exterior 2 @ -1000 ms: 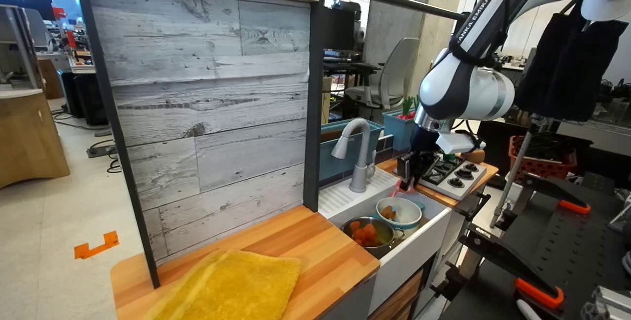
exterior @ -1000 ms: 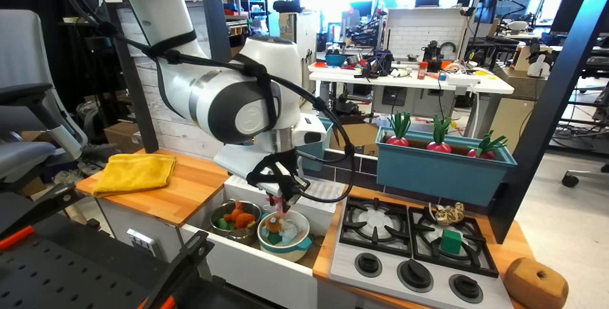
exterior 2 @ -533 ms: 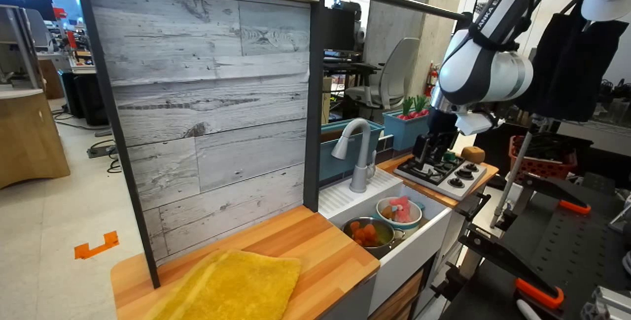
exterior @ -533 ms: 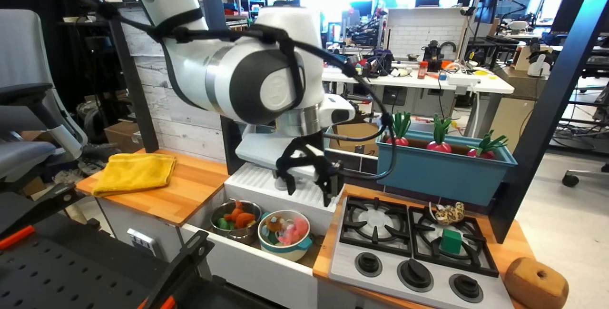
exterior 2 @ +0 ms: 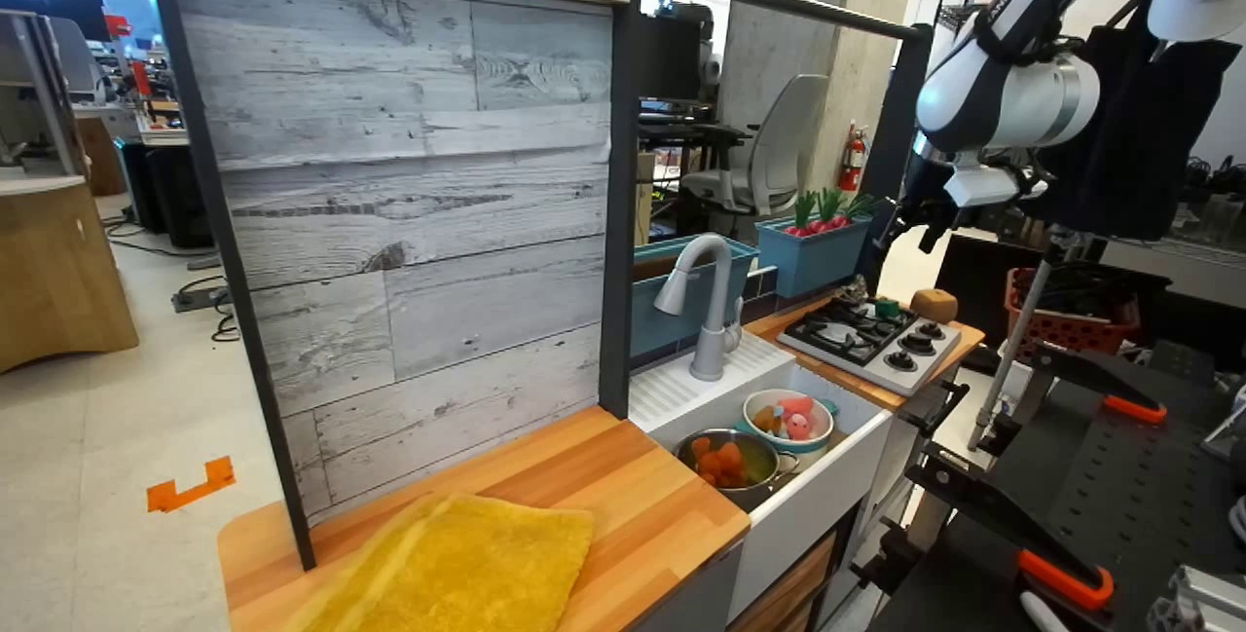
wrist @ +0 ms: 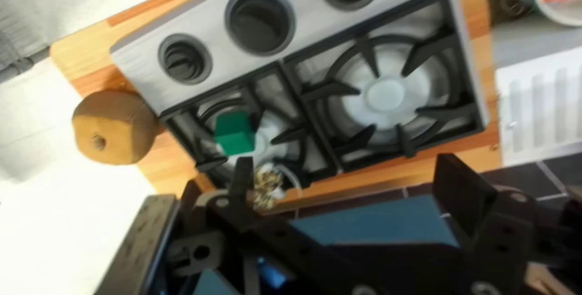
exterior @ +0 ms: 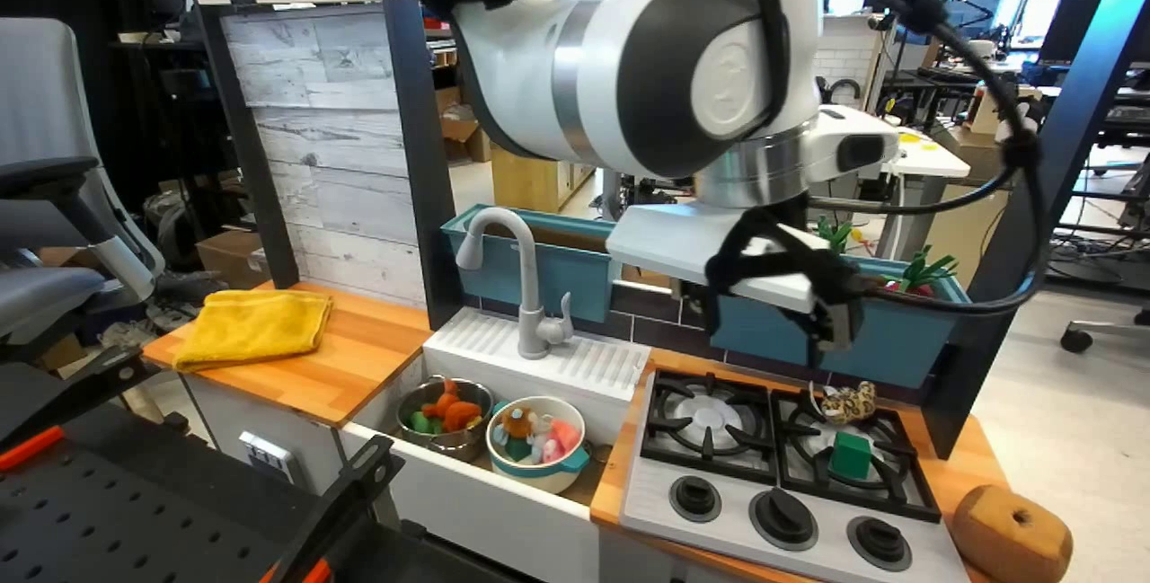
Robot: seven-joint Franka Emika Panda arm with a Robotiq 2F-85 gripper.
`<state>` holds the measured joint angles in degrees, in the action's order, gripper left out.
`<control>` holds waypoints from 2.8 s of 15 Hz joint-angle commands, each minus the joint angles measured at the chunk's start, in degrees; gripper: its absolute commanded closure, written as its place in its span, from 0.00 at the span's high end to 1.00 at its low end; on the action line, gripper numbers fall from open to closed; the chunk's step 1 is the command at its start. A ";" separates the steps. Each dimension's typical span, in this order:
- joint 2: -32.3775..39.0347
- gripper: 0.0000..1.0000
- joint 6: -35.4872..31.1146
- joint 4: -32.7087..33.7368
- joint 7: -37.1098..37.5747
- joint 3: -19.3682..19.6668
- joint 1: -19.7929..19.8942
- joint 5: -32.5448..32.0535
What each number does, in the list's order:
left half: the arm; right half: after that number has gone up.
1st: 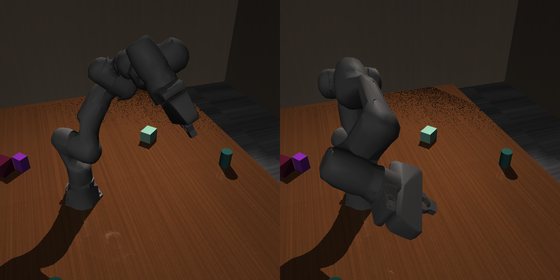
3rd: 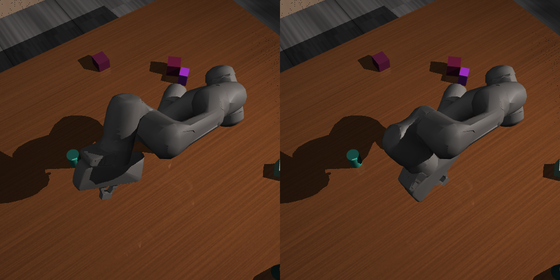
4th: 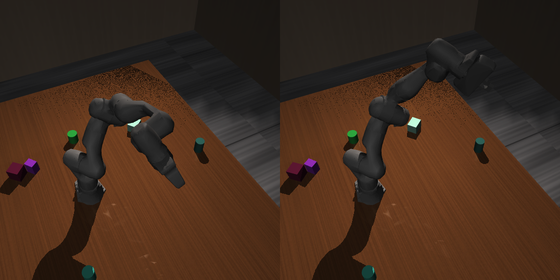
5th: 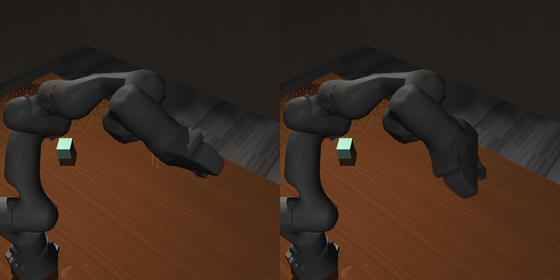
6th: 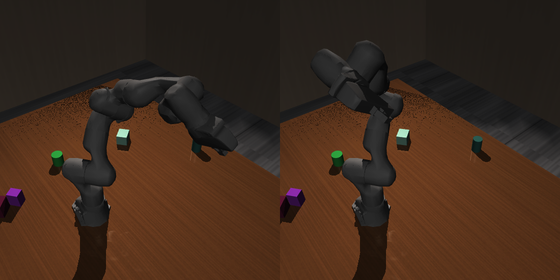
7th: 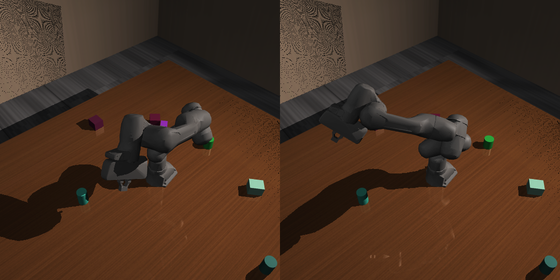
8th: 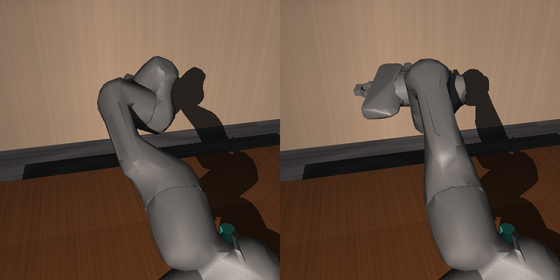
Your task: Pick up all the plush toys from the counter and the stove, then wipe the counter
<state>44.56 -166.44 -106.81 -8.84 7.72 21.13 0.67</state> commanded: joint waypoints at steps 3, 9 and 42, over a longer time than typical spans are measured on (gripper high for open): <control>13.12 1.00 -12.80 12.48 7.38 4.20 -0.55 1.45; 17.04 1.00 -23.17 13.09 8.02 2.23 -1.17 0.83; 32.51 0.02 0.92 38.12 27.36 13.41 -7.58 3.34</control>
<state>84.19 -164.19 -60.31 24.67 25.30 13.20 4.54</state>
